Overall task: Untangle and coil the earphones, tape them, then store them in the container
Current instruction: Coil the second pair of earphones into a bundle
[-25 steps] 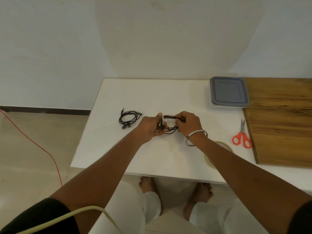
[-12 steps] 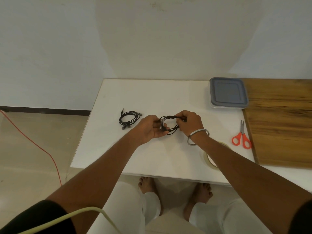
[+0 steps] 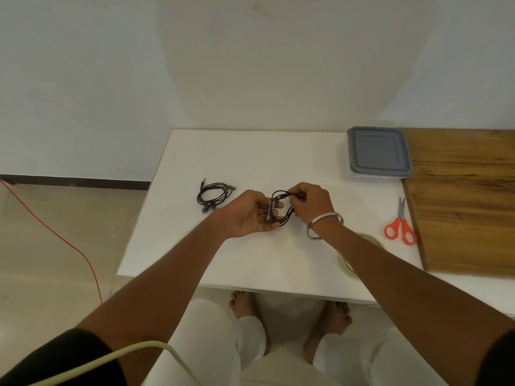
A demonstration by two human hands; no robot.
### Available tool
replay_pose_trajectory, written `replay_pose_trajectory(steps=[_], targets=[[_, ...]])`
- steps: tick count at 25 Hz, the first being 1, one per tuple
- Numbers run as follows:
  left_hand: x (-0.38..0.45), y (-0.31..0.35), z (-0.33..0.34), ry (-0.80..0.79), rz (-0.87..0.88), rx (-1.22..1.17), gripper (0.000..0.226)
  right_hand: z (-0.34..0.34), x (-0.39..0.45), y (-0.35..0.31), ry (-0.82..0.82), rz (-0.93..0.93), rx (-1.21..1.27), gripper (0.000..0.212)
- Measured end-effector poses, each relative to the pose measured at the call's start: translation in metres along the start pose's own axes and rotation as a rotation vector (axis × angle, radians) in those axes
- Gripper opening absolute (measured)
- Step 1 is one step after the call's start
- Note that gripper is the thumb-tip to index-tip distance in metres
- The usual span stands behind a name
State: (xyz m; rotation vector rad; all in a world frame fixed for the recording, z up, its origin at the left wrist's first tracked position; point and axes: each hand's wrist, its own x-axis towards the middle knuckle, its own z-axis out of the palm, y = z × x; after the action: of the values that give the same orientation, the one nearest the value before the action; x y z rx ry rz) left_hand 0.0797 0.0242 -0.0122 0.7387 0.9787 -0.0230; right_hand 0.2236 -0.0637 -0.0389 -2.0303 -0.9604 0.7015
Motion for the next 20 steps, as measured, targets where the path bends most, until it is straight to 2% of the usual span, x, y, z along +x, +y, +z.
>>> replay_pose_trajectory(steps=[3, 5, 7, 11, 13, 16, 20], targets=[[0.001, -0.001, 0.003, -0.01, 0.001, 0.097, 0.03, 0.0, 0.001, 0.0, -0.003, -0.007, -0.022, 0.018], [0.003, -0.002, 0.006, 0.019, 0.044, 0.207, 0.016, -0.001, 0.002, 0.0, -0.001, -0.009, -0.03, 0.018], [0.005, -0.003, 0.009, 0.067, 0.071, 0.234, 0.013, -0.002, 0.003, -0.001, 0.007, -0.018, -0.035, 0.018], [0.011, -0.002, 0.014, 0.134, 0.131, 0.162, 0.02, -0.006, 0.006, -0.002, 0.019, -0.033, -0.039, 0.017], [0.012, -0.004, 0.014, 0.132, 0.18, 0.129, 0.016, -0.008, 0.007, -0.001, 0.021, -0.036, -0.045, 0.017], [0.012, -0.008, 0.013, 0.093, 0.247, 0.032, 0.012, -0.011, 0.008, 0.001, 0.034, -0.031, -0.068, 0.017], [0.009, -0.012, 0.009, -0.033, 0.269, -0.092, 0.023, -0.012, 0.009, 0.003, 0.032, -0.027, -0.091, 0.018]])
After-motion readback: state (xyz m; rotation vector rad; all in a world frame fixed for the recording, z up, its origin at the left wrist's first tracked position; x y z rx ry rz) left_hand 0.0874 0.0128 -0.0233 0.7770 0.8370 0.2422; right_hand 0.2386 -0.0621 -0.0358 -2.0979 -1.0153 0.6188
